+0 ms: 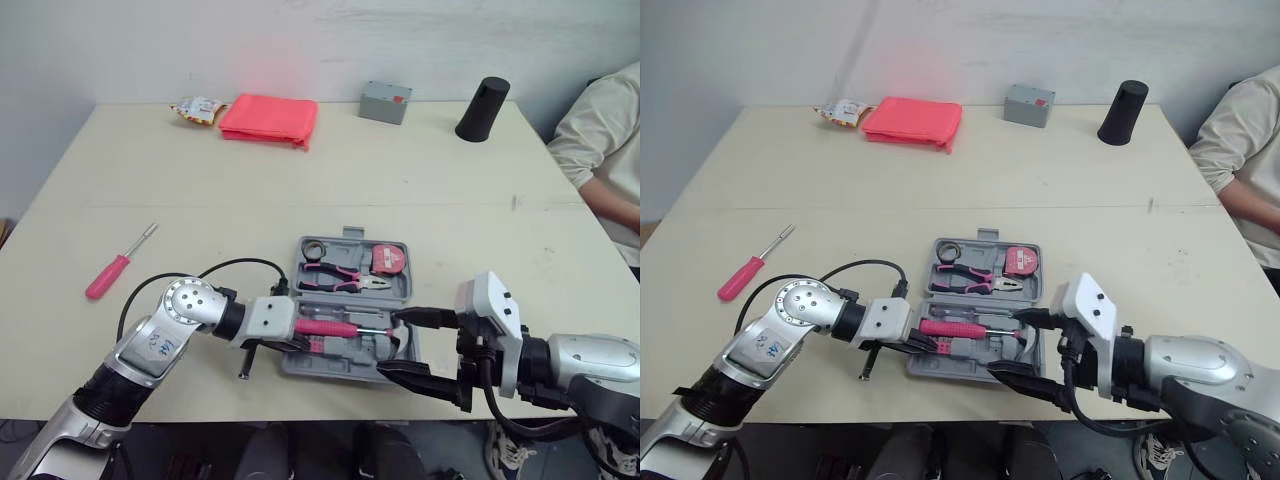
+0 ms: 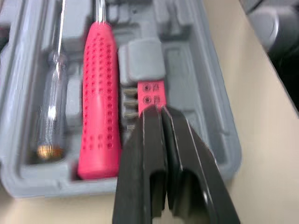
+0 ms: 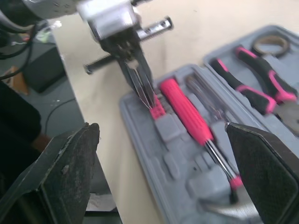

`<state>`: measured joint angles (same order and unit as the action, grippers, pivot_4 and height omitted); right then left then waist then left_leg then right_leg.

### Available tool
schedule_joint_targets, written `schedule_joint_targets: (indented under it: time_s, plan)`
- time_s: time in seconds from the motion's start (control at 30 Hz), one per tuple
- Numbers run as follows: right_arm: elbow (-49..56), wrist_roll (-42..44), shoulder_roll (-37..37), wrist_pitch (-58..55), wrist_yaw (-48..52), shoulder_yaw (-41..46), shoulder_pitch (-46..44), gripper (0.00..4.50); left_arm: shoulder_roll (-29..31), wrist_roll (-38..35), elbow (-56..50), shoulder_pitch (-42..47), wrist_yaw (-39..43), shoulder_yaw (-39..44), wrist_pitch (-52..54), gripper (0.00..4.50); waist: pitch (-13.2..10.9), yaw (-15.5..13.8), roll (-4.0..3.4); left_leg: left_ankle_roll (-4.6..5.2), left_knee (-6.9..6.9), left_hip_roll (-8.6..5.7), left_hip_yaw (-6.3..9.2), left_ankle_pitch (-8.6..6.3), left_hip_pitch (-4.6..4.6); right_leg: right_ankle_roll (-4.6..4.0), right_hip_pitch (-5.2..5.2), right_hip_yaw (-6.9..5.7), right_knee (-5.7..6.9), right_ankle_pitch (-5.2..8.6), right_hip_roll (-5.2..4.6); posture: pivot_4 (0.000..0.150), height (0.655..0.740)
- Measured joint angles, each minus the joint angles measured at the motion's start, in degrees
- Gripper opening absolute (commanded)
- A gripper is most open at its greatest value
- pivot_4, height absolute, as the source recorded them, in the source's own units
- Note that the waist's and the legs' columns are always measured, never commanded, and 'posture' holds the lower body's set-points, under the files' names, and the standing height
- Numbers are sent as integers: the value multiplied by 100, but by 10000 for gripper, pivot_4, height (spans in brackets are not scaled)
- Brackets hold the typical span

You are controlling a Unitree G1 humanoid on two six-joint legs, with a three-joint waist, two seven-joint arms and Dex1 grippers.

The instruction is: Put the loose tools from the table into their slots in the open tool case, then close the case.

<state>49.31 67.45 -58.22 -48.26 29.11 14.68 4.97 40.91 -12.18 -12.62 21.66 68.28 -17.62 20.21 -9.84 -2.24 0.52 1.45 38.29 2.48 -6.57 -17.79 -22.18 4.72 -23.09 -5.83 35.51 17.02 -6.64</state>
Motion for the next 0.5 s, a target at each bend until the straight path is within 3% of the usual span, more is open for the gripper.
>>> schedule_joint_targets:
  time_s: [0.03, 0.13, 0.2, 0.27, 0.33, 0.43, 0.5]
  plan:
    - [11, -22, 16, 15, -7, 107, 113, 45000, -35, -209, -28, -12, -8, 126, 219, 176, -4, 11, 7, -2, 0, 3, 2, 0, -4, 0, -3, -1, -1, 0, 0, 1500, 7400]
    - [185, -49, 476, 167, -236, 831, 988, 45000, -256, -1258, -296, -24, -398, 1008, 1315, 7764, -14, 6, 23, -17, -2, 15, 19, 9, -18, -2, -6, -13, 2, 1, 7, 1500, 7400]
    - [387, -117, 1026, 282, -430, 1705, 2157, 45000, -252, -2143, -540, -483, -1062, 2474, 2228, 17623, -10, 67, 16, -61, -22, 20, 22, 34, -11, -3, -3, -16, 3, 3, 14, 1500, 7400]
    - [390, -177, 1105, 292, -449, 1830, 2365, 45000, -247, -2182, -538, -641, -1197, 2715, 2312, 23673, -9, 92, 13, -62, -24, 18, 20, 33, -1, -3, 1, -11, 4, 4, 16, 1500, 7400]
    - [408, -556, 1771, 516, -431, 2616, 3380, 45000, -570, -2160, -654, -1673, -2056, 3513, 2433, 30752, -9, 155, 9, -30, -26, 13, 12, 1, 21, -1, 8, 2, -6, 5, 17, 1500, 7400]
    - [242, -938, 2291, 863, -171, 3041, 4031, 45000, -965, -2124, -597, -2348, -2763, 4085, 2453, 44817, -15, 137, 45, -40, -17, 22, 27, -7, 22, -11, 10, 1, -7, 4, 18, 1500, 7400]
    - [29, -1182, 2434, 1083, 33, 3159, 4220, 45000, -1080, -2107, -557, -2596, -3127, 4498, 2347, 44817, -8, 96, 56, -69, -19, 26, 31, -22, 23, -28, 12, 0, -19, 10, 18, 1500, 7400]
